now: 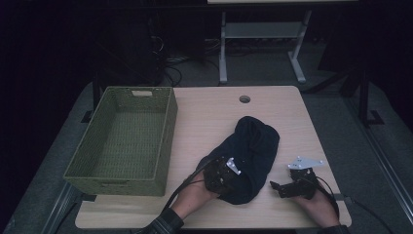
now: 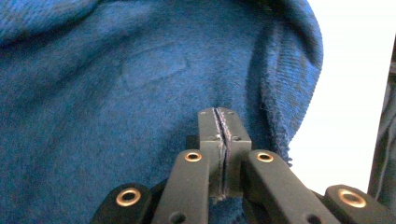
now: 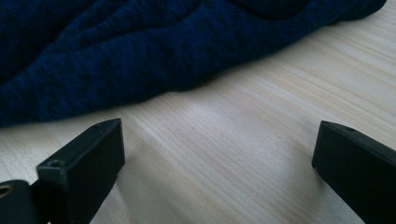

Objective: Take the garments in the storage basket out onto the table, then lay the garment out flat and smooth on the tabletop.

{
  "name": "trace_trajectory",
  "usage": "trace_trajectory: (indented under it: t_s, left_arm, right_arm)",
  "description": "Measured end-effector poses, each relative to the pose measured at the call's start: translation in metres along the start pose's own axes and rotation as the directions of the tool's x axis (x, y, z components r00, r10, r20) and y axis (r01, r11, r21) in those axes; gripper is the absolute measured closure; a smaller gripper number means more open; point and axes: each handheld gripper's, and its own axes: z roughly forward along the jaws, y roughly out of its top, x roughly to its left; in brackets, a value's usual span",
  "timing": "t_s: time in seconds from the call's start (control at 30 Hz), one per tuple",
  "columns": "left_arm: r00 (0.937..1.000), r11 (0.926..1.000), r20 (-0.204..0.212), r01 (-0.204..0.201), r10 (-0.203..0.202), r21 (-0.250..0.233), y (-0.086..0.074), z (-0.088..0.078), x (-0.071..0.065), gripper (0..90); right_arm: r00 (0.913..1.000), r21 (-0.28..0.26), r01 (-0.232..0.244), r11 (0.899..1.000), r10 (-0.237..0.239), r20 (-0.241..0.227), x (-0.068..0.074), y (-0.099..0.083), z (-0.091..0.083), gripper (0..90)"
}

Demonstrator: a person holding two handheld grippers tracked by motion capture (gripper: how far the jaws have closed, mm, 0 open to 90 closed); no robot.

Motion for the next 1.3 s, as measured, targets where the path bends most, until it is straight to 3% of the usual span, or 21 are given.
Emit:
trace_trajectory:
  t_s: [0.17,0.3,0.5,0.77,1.0,1.1,1.17,1.3]
  left_arm:
    - [0.9991,0.9996,0.034,-0.026,0.027,-0.011,0.005,0.006,-0.011,88.2]
    - [0.9986,0.9993,0.041,-0.035,0.035,-0.014,0.006,0.004,-0.012,81.4]
    - [0.9998,0.9985,0.017,-0.011,0.012,-0.054,0.003,-0.017,-0.001,76.3]
    - [0.9987,0.9904,-0.03,0.036,-0.041,-0.133,-0.004,-0.05,0.017,75.9]
    - [0.9952,0.9861,-0.065,0.062,-0.073,-0.154,-0.008,-0.061,0.03,76.0]
    - [0.9933,0.9852,-0.079,0.071,-0.085,-0.156,-0.01,-0.062,0.034,78.0]
    - [0.9923,0.9836,-0.081,0.08,-0.094,-0.162,-0.01,-0.063,0.036,81.5]
    - [0.99,0.982,-0.102,0.079,-0.097,-0.171,-0.006,-0.064,0.042,88.2]
  right_arm:
    - [1.0,-0.001,0.001,1.0,-0.001,0.0,0.0,0.0,0.0,2.0]
    - [1.0,0.0,0.001,1.0,-0.001,0.0,0.0,0.0,0.0,2.0]
    - [1.0,0.0,0.001,1.0,-0.001,0.0,0.0,0.0,0.0,2.0]
    - [1.0,0.0,0.001,1.0,-0.001,0.001,0.0,0.0,0.0,2.0]
    - [1.0,0.003,-0.004,1.0,0.004,0.0,0.0,-0.001,-0.001,2.6]
    - [1.0,0.008,0.001,1.0,-0.001,-0.007,0.0,0.0,-0.007,16.9]
    - [0.9999,0.01,-0.005,1.0,0.005,-0.01,-0.002,0.001,-0.01,21.2]
    - [0.9999,-0.016,0.001,1.0,-0.002,-0.016,-0.003,0.005,-0.018,37.4]
